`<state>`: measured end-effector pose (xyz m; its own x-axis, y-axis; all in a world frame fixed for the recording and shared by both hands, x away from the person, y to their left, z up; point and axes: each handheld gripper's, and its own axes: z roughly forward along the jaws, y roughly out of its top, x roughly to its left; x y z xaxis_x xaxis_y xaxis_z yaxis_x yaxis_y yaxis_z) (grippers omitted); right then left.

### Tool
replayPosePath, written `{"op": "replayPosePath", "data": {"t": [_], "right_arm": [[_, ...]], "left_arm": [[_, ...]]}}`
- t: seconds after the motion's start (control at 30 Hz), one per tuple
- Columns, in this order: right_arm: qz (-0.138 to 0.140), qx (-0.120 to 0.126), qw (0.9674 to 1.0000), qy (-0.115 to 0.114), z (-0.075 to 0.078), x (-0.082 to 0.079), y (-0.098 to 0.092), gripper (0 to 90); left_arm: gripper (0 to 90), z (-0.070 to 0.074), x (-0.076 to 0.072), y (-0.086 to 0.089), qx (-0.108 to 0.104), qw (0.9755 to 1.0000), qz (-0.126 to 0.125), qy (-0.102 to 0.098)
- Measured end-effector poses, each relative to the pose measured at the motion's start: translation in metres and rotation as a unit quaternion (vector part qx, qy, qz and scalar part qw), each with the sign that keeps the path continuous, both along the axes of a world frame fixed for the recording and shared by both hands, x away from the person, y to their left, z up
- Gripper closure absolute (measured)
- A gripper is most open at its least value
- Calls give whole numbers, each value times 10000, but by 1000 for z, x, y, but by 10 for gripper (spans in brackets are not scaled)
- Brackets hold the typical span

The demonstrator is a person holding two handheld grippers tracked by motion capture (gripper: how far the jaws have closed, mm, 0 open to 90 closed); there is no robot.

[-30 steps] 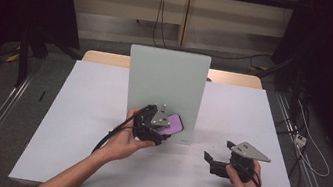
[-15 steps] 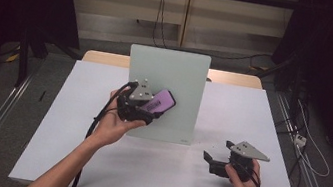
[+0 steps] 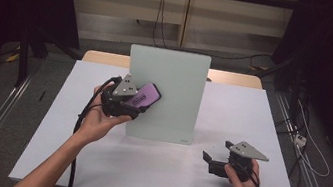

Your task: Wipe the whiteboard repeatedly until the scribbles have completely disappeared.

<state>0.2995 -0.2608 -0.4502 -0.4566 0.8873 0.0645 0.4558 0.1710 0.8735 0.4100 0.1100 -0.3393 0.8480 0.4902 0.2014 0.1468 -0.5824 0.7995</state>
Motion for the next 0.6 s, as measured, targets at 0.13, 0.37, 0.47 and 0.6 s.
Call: {"op": "replayPosePath", "data": {"t": [0.13,0.37,0.47,0.6], "right_arm": [[-15,12,10000,-3,0,-1,-1,80],[-31,29,10000,-18,1,-2,-2,80],[1,6,10000,-16,0,-2,-1,80],[17,-10,10000,-26,1,-2,0,80]], "left_arm": [[410,-1,-3,3,-93,9998,-84,150],[410,1,-9,4,-107,9998,-142,89],[410,0,-12,3,-77,9997,-194,104],[409,-2,-16,2,4,9993,-282,234]]}}
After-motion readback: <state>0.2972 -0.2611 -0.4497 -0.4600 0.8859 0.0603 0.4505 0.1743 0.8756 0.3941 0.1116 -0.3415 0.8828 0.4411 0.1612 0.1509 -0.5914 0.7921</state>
